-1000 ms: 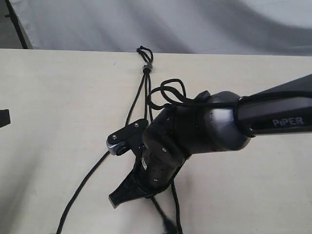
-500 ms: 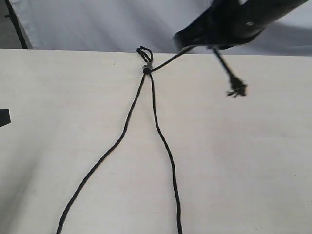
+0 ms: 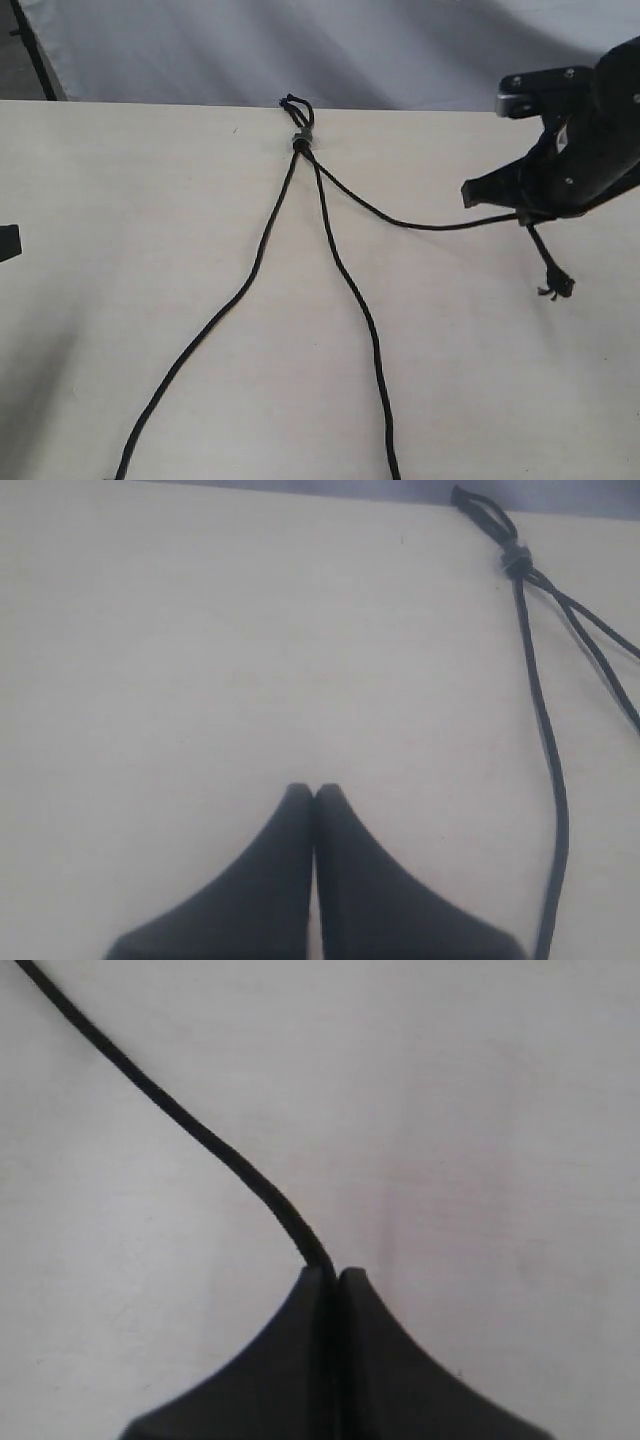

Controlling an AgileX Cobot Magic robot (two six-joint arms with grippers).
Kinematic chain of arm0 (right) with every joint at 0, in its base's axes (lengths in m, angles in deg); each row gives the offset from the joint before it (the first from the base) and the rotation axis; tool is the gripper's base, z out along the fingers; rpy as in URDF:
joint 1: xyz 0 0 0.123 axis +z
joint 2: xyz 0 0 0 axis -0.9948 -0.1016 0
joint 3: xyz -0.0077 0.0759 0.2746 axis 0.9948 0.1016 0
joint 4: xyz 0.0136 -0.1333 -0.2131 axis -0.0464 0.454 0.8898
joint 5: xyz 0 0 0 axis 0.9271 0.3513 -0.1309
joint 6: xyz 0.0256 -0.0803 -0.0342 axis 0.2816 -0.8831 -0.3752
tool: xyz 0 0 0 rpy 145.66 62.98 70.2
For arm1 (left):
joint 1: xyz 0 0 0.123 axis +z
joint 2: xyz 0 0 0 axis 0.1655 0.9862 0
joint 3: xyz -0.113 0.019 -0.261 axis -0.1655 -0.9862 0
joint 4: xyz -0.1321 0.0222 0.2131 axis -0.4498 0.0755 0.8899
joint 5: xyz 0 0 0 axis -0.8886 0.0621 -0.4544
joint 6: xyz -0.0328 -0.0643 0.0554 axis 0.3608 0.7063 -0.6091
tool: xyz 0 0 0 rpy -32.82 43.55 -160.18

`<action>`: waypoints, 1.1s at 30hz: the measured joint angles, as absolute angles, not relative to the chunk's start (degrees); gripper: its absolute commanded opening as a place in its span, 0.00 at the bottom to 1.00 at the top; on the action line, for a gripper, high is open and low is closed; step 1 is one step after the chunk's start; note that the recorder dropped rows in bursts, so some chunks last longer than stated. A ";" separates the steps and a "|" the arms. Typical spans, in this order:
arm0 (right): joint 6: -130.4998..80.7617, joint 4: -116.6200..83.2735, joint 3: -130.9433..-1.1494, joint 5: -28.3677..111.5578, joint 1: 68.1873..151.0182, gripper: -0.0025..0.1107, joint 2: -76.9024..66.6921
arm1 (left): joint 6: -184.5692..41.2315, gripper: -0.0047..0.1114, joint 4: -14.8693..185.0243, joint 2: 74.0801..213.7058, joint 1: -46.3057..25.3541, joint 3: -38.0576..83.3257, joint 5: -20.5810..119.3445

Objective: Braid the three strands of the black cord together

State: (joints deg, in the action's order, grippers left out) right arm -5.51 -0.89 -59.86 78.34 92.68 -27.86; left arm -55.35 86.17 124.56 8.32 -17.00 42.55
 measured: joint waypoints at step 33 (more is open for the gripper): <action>-7.82 4.00 -63.93 77.79 92.65 0.75 -13.73 | -54.22 0.52 84.64 154.89 -24.43 10.94 32.34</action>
